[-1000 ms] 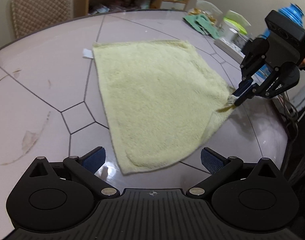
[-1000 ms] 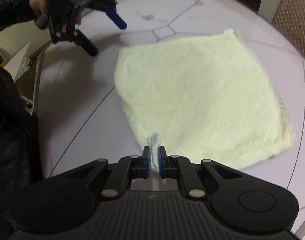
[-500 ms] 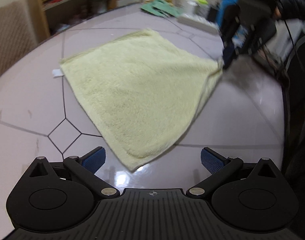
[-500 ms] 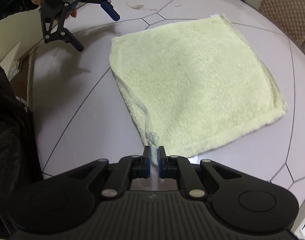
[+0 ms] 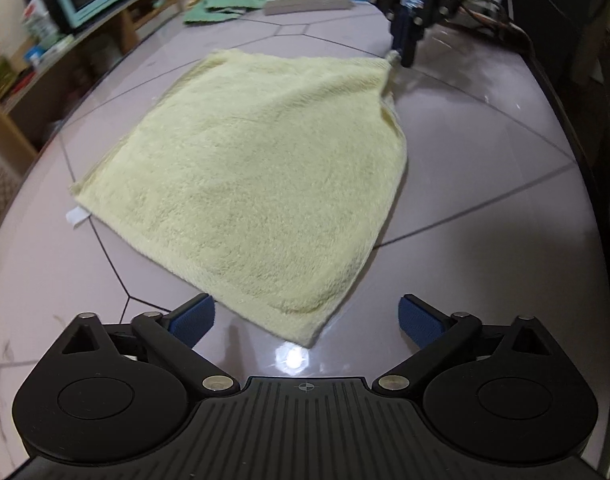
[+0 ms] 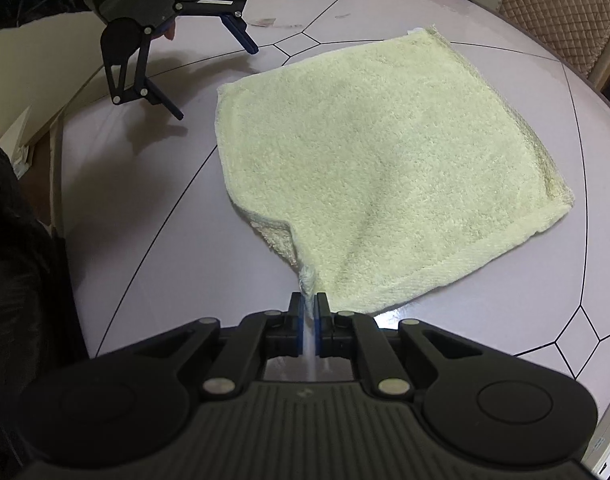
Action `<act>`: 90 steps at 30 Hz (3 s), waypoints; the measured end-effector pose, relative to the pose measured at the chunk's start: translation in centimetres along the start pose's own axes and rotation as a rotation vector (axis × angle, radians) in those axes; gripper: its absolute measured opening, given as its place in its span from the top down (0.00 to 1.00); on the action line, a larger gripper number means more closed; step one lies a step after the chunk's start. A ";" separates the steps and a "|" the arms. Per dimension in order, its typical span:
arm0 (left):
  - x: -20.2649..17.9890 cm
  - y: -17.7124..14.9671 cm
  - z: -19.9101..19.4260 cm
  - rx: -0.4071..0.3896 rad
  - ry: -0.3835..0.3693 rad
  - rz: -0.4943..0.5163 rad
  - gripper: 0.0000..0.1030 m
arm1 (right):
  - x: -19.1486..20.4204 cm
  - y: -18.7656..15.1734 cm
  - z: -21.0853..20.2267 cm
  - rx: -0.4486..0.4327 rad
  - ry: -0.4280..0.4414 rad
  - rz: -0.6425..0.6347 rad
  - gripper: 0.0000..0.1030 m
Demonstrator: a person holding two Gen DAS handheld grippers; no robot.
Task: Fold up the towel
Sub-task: 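Grasp a towel corner with the left gripper while the right gripper grasps the adjacent corner, then carry both held corners over onto the opposite edge, folding the towel in half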
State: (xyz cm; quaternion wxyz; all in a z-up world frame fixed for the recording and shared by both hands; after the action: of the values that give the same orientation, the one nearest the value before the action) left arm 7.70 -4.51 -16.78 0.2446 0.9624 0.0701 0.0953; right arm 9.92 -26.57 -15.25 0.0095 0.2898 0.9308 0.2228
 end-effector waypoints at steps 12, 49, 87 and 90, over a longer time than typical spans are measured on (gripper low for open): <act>0.1 -0.6 0.0 -0.029 -0.074 0.194 0.27 | 0.8 0.6 -0.9 -0.048 -0.059 0.077 0.79; 2.4 1.0 0.8 0.044 -0.369 0.499 0.95 | 3.9 -0.2 -2.1 -0.086 -0.221 0.252 0.66; 4.5 2.8 -1.9 0.044 -0.348 0.290 0.95 | 1.3 0.3 -3.1 -0.114 -0.182 0.107 0.92; 5.7 3.2 -2.3 0.037 -0.332 0.249 0.95 | -0.1 0.9 -4.0 -0.146 -0.179 0.142 0.93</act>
State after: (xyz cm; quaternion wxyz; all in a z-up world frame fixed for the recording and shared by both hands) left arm 13.02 -5.22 -12.37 0.2216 0.9704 -0.0888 -0.0364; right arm 9.90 -27.59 -11.26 0.0977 0.3721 0.8847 0.2632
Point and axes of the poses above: each gripper's, at about its wrist camera, not at the fingertips, and z roughly the way its jaws point, x to its left, y to its top, the point moved 6 cm from there along z, roughly the way its jaws point, and after that the axes turned 1 degree about -x, right-handed, at the moved point
